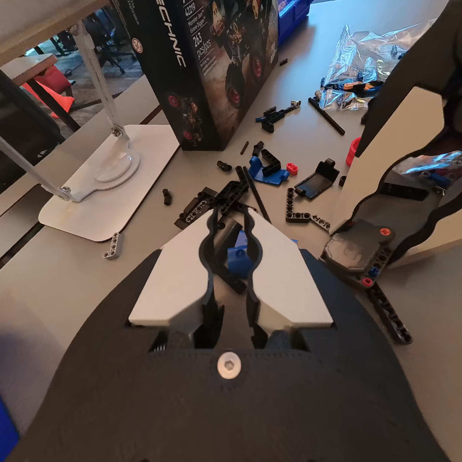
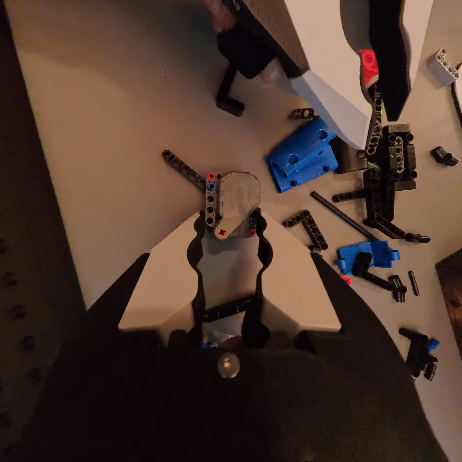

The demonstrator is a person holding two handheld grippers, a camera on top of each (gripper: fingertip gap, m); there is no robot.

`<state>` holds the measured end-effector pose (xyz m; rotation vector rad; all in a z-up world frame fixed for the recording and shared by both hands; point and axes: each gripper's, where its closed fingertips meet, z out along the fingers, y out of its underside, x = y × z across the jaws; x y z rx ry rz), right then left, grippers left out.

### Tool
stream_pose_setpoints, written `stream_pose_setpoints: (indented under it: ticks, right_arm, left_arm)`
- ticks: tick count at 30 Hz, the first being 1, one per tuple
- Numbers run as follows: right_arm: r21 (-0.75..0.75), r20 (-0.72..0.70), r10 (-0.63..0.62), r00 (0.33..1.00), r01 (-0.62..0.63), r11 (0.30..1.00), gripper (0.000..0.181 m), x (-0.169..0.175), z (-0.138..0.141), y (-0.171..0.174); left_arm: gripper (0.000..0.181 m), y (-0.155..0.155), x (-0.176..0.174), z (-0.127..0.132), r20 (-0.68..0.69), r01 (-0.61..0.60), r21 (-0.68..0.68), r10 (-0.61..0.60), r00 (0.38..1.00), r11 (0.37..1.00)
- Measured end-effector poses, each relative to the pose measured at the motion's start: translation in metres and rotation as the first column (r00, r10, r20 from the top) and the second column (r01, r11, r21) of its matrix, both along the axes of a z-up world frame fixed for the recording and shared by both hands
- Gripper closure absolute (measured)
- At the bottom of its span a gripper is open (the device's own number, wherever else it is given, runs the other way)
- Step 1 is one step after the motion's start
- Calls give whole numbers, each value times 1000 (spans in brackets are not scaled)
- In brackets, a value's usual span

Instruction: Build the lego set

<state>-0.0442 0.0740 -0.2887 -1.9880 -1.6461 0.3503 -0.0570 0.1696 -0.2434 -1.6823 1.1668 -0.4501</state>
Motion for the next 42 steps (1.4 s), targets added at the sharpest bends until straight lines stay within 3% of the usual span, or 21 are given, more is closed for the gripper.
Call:
stream_pose_setpoints:
  ticks: [14,23,30,34,42]
  right_arm:
    - [3,-10,-15,1000,15,1000,142,27,1,-4]
    - [48,-82,-28,996,32,998,137,36,24,-1]
    - [111,-106,-91,990,103,988,143,66,42,12]
    - [143,-111,-133,985,148,979,145,87,52,19]
    - [169,-169,-188,967,217,962,148,110,66,29]
  left_arm:
    - [159,6,-4,-3,6,-11,-7,11,1000,1000]
    - [148,5,-3,3,24,-13,1,13,1000,1000]
    - [150,8,-5,1,10,-29,6,28,1000,1000]
    - [164,9,-8,3,11,-34,21,33,999,999]
    - [164,10,-9,1,5,-36,10,36,999,999]
